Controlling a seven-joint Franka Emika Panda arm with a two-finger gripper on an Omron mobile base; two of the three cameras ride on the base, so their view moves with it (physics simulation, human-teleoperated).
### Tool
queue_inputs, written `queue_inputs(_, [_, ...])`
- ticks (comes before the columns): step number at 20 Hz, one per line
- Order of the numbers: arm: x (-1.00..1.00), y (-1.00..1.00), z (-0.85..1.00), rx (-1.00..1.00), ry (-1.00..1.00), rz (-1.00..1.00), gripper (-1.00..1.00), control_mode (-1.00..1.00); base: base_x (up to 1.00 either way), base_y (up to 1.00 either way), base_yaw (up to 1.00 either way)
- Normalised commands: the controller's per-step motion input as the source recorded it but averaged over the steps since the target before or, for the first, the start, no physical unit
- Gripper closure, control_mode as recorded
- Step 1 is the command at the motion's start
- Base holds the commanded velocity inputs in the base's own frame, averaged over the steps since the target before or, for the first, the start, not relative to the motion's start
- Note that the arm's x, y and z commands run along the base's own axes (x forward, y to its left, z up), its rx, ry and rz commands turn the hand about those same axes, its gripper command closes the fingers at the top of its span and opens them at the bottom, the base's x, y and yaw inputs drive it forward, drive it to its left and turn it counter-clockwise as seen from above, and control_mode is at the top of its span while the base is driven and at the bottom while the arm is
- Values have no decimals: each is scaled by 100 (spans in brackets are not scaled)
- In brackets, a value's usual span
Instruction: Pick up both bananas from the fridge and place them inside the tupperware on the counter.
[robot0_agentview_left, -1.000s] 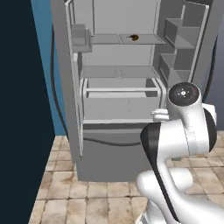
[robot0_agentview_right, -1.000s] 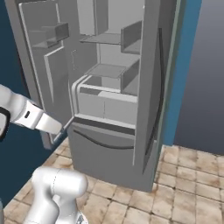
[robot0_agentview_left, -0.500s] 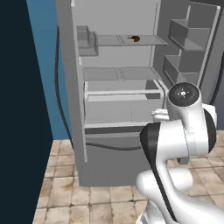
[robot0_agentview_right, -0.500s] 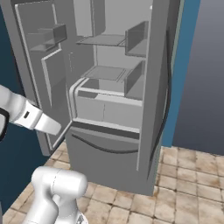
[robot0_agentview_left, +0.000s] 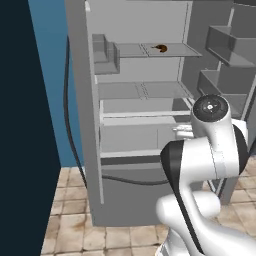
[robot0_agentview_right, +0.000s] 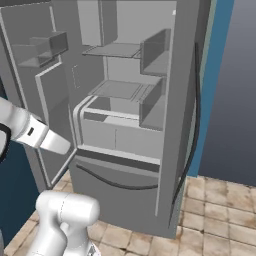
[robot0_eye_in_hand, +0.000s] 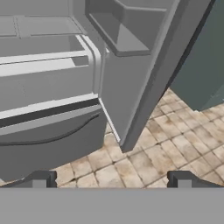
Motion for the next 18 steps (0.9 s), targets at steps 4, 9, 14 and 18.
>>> queue_inputs(4, [0, 0, 0, 0, 0, 0, -100, 100, 53, 1, 0])
queue_inputs(9, [0, 0, 0, 0, 0, 0, -100, 100, 55, 7, 0])
queue_inputs(14, [0, 0, 0, 0, 0, 0, -100, 100, 53, 5, 0])
queue_inputs(18, [0, 0, 0, 0, 0, 0, -100, 100, 53, 0, 0])
